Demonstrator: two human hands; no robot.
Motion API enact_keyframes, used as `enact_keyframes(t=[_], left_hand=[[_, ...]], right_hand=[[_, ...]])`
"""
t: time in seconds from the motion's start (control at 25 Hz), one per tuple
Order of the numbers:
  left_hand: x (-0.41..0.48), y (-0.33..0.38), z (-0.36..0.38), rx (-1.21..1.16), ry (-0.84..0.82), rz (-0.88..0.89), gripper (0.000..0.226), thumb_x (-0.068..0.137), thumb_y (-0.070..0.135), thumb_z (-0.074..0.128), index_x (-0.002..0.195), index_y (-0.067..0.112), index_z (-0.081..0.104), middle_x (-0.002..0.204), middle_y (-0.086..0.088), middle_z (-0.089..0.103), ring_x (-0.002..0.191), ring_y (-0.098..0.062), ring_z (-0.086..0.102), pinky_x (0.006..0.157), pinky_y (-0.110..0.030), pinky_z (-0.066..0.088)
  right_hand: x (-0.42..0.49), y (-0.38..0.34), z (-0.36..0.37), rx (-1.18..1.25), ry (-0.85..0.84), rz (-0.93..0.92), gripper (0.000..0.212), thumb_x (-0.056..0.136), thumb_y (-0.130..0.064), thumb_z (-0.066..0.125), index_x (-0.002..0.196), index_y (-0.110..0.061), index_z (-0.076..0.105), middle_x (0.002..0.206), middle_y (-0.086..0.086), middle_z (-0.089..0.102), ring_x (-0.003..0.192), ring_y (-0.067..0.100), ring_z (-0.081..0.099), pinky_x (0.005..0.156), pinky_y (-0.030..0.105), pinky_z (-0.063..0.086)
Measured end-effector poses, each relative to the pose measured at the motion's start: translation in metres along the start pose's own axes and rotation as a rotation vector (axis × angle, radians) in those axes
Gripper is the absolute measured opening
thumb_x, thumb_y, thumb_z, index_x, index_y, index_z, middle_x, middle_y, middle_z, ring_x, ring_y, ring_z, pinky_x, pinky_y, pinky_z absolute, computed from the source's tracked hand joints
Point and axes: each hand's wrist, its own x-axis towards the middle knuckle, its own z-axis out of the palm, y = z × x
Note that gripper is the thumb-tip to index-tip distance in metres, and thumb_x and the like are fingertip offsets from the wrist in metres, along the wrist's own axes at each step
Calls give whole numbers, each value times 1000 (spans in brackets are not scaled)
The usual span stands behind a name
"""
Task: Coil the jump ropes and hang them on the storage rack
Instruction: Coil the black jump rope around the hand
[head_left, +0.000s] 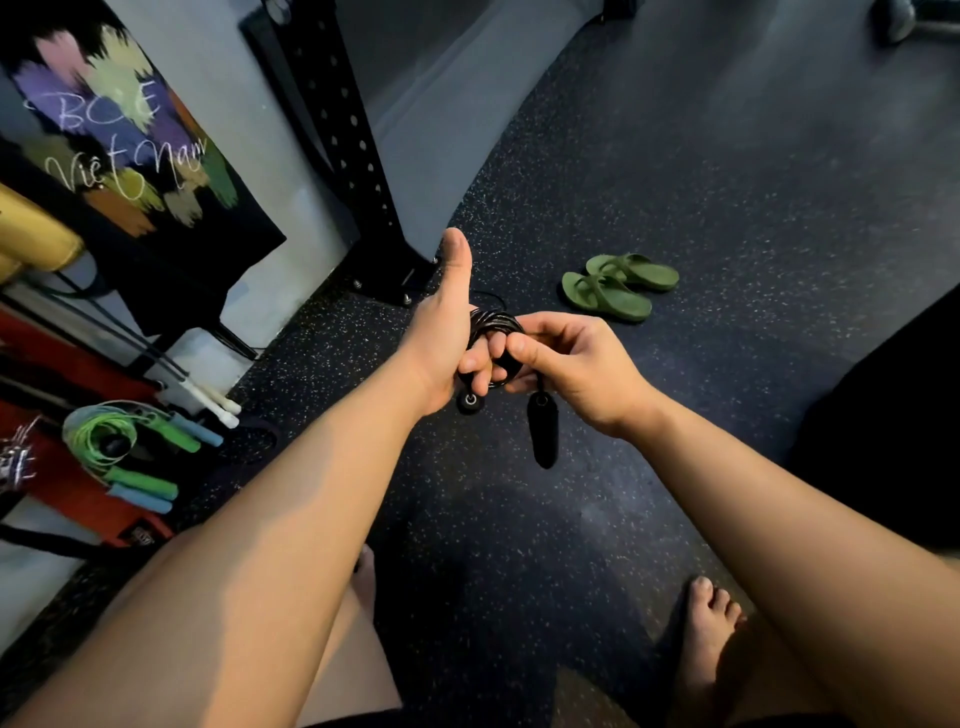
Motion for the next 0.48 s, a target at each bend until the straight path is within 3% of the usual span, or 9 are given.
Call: enact_keyframes(t=[0.04,0.08,0.12,0.16,0.2,0.28,0.36,0.48], left_hand=[[2,-3,-2,7,43,20,126,82,92,15,130,-20,49,35,-3,40,37,-25,43,51,-29,49],[4,-6,-4,19,79,41,125,82,92,16,131,-18,50,37,-4,42,37,-25,43,53,-30,51],[5,-7,-6,44,112,61,120,83,91,15,117,-14,62,38,-4,43,37,-25,44,57,-33,51],[4,-7,-9,92,155,81,110,85,90,13,88,-5,69,39,-4,43,38,-24,46,59,-35,51],[2,-6,-13,166,210,103,101,87,88,10,62,6,62,39,-4,44,38,-23,48,61,-37,50],[1,-4,-28,298,285,120,94,90,84,4,41,16,47,40,-3,45,40,-19,51,67,-39,49],[1,-7,-48,338,235,109,90,90,83,6,44,18,47,45,-1,47,47,-18,52,74,-39,49],[-11,-17,-88,234,-25,101,66,96,72,35,72,14,56,58,3,49,64,-17,53,83,-36,46]], right_hand=[[1,2,3,4,7,-12,22,100,-17,60,113,-1,67,99,28,70,91,28,66,80,45,56],[3,3,5,11,9,-25,23,99,-17,61,113,0,67,101,32,69,92,31,66,81,47,55],[5,5,7,13,12,-36,25,99,-18,61,113,1,67,103,34,69,93,34,67,81,48,55],[8,6,11,8,22,-42,24,98,-18,63,113,1,67,103,33,70,94,36,69,79,47,56],[11,6,17,-4,39,-48,22,98,-17,64,112,-1,68,101,30,72,93,37,71,77,45,58],[18,9,31,-32,70,-54,18,96,-16,66,109,-3,70,95,24,75,85,35,73,73,43,61],[26,11,46,-40,80,-54,18,96,-15,66,109,-3,70,92,20,76,77,31,73,70,41,62],[40,11,66,-21,50,-43,23,96,-14,66,114,0,69,91,21,75,73,29,69,66,36,61]])
